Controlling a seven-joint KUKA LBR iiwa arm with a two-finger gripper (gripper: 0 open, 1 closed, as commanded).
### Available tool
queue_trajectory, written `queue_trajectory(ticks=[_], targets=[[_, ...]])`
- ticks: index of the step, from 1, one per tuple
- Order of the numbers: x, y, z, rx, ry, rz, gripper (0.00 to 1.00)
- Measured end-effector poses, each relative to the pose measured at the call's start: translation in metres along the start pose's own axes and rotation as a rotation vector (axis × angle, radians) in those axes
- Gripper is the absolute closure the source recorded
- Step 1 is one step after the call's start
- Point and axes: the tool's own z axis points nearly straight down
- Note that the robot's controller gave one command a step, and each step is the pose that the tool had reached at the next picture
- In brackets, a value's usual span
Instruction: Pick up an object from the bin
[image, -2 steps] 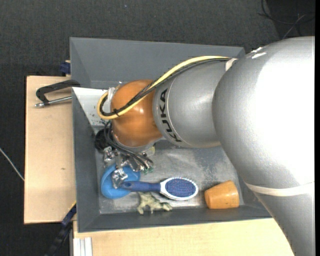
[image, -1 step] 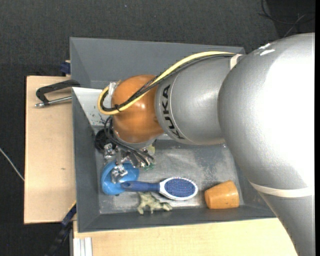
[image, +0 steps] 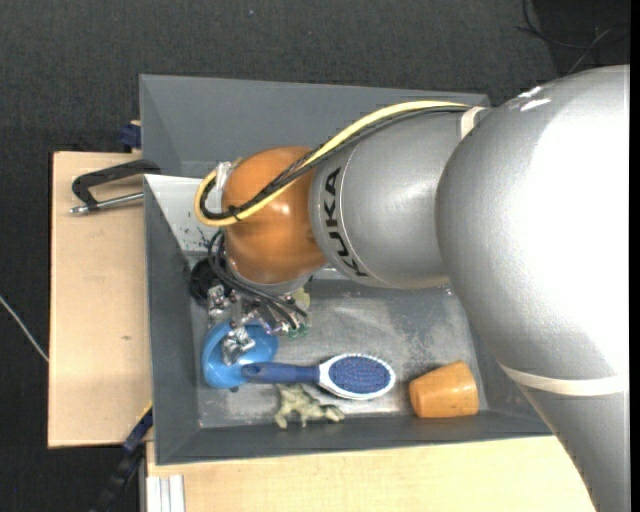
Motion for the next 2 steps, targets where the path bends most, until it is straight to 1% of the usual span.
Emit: queue_trajectory(ticks=[1, 2], targets=[[-0.002, 0.0, -0.013, 0.0, -0.001, 0.002, 1.0], [-0.005, 0.001, -0.072, 0.001, -0.006, 0.002, 1.0]])
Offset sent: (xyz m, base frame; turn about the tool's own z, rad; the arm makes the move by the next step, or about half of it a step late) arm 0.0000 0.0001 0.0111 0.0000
